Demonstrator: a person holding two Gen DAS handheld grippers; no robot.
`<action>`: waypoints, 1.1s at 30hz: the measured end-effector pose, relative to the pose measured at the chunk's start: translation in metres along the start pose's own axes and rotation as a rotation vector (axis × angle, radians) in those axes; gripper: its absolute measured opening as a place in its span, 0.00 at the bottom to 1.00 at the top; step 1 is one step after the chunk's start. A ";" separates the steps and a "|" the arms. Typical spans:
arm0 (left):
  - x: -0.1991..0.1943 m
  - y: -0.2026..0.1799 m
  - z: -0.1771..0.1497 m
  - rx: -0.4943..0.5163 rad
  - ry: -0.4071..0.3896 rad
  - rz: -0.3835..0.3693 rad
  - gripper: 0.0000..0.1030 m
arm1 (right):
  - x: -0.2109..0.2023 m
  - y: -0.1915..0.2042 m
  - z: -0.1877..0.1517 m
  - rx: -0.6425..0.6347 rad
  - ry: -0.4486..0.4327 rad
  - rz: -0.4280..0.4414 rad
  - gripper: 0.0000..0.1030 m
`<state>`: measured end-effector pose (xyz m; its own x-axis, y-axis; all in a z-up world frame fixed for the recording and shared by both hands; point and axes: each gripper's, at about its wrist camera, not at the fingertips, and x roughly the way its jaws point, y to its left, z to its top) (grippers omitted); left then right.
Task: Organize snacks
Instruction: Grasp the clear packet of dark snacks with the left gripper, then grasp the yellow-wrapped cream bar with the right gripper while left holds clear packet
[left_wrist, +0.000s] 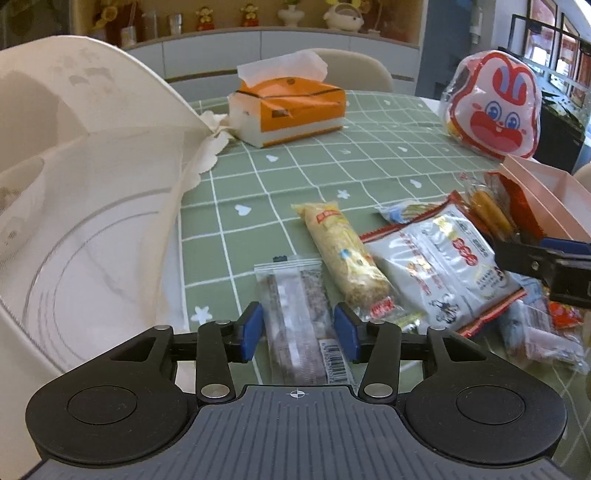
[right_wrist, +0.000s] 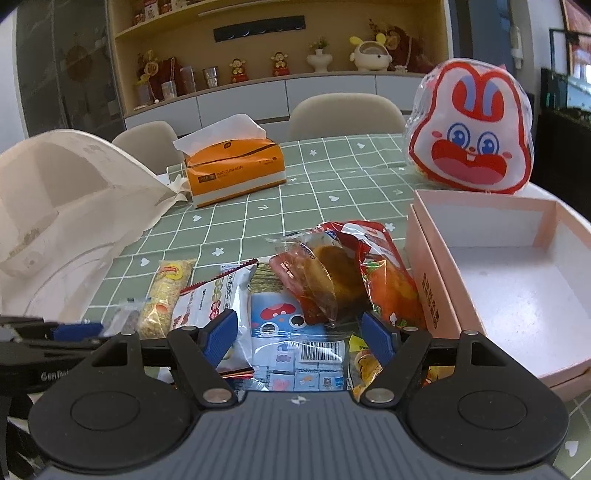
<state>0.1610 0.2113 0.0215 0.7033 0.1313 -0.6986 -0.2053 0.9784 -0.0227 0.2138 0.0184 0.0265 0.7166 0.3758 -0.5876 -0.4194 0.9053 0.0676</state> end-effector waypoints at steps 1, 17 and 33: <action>0.001 0.000 -0.001 0.006 -0.012 0.001 0.49 | -0.001 0.002 -0.001 -0.014 -0.003 -0.006 0.76; 0.000 0.005 -0.010 0.065 -0.087 -0.018 0.44 | -0.016 0.034 0.002 -0.125 -0.081 0.004 0.80; -0.054 0.034 -0.059 -0.076 -0.108 -0.069 0.41 | 0.066 0.116 0.029 -0.147 0.175 0.154 0.45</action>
<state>0.0762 0.2279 0.0166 0.7860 0.0842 -0.6125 -0.2019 0.9713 -0.1256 0.2287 0.1538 0.0191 0.5361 0.4553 -0.7108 -0.6013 0.7970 0.0569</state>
